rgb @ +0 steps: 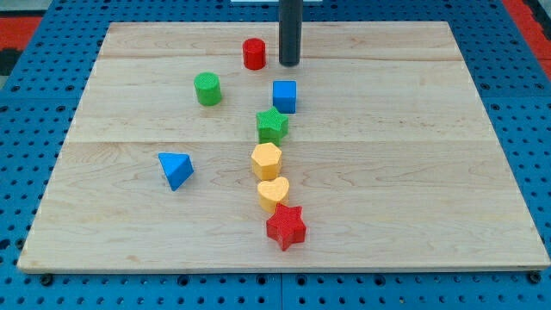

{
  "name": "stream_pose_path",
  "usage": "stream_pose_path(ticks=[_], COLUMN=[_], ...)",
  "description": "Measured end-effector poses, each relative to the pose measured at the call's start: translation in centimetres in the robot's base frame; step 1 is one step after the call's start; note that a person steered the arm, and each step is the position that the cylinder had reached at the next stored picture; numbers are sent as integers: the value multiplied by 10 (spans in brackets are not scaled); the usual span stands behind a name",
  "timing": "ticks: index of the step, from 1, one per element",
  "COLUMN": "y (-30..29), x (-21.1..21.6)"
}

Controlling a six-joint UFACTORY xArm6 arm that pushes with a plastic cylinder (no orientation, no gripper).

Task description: Slide the red circle closely to the blue cube

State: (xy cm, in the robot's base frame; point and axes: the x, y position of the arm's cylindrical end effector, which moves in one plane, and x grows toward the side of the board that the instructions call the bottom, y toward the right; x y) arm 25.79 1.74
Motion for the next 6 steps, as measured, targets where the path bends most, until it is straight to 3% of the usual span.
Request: stream_pose_path(ticks=[1,3,4,6], y=[-44,-31,-117,-39], x=[-27,10,-1,37])
